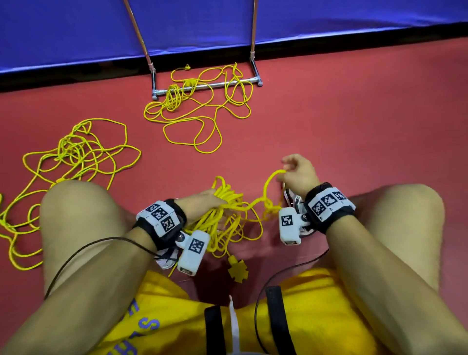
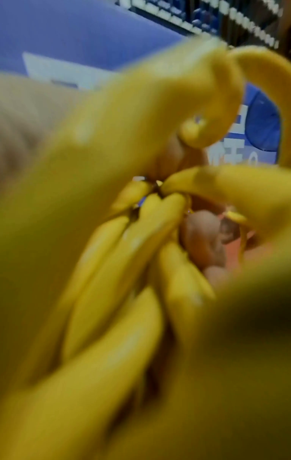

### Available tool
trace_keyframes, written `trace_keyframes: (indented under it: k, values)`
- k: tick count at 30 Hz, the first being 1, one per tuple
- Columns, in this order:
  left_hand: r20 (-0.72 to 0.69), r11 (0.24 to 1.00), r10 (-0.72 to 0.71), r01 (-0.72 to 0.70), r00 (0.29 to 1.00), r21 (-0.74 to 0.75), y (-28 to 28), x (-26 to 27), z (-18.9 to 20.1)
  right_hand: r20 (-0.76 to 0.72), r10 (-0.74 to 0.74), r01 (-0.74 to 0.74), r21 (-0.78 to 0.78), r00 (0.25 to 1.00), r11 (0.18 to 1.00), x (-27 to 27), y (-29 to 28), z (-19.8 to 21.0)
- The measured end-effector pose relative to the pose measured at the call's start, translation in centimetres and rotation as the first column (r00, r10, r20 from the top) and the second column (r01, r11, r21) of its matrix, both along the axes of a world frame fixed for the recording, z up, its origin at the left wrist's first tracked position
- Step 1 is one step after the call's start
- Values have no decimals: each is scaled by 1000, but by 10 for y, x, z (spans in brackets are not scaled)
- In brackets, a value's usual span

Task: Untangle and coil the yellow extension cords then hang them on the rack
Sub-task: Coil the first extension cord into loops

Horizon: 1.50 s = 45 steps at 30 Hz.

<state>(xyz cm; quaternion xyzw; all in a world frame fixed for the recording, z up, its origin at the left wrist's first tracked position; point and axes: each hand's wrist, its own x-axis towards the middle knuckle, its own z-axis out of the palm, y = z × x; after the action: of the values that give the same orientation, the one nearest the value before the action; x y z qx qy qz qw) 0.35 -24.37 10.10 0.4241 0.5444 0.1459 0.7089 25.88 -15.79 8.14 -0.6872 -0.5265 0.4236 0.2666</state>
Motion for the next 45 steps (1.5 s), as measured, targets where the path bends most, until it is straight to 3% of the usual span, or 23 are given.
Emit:
trace_keyframes:
  k: [3,5,7,8,11,12,14,16,20,24,27,29,32,35,37,40,43,45]
  values:
    - [124,990,91,-77,988,-118,-1,6,7,-4,282,-279,-176,959,944,-5,-10,6]
    - [189,979,120,-85,975,-186,0,9,15,105,373,-344,-223,922,912,-14,-19,14]
    - [218,961,157,-98,963,-258,1,13,21,53,347,-342,-81,937,936,-28,-31,23]
    - [223,952,181,-114,958,-286,1,15,23,-89,328,-327,21,941,945,-36,-38,29]
    - [260,938,250,-167,933,-303,2,24,36,-421,367,-377,63,830,924,-60,-62,46]
    - [258,935,286,-210,923,-284,4,24,40,-434,415,-436,55,800,898,-65,-68,46]
    - [240,900,413,-354,878,-253,9,22,43,-264,569,-566,96,779,819,-71,-79,37]
    - [220,821,568,-530,793,-212,17,19,39,-69,617,-601,168,784,782,-72,-82,26]
    - [226,491,859,-865,460,-107,35,-4,24,-167,467,-392,345,868,853,-78,-79,21]
    - [383,280,903,-942,194,-183,48,-26,35,-182,401,-340,293,898,894,-78,-82,17]
    - [505,225,861,-935,59,-273,49,-38,49,-97,330,-315,143,939,938,-72,-74,10]
    - [562,288,824,-906,70,-310,45,-46,57,24,274,-275,40,961,961,-64,-67,9]
    - [630,413,761,-864,155,-287,37,-54,65,180,214,-196,-112,960,974,-49,-56,3]
    - [688,548,681,-796,249,-255,32,-61,67,234,176,-132,-194,956,972,-35,-47,3]
    - [701,592,656,-766,278,-250,28,-61,65,297,183,-116,-228,937,967,-30,-44,7]
    - [710,539,664,-808,234,-237,26,-50,67,308,209,-146,-215,928,966,-30,-46,10]
    - [679,374,729,-881,87,-289,32,-50,64,297,283,-268,-90,912,959,-35,-46,5]
    - [645,270,764,-922,28,-279,37,-53,63,284,346,-364,11,894,931,-37,-47,7]
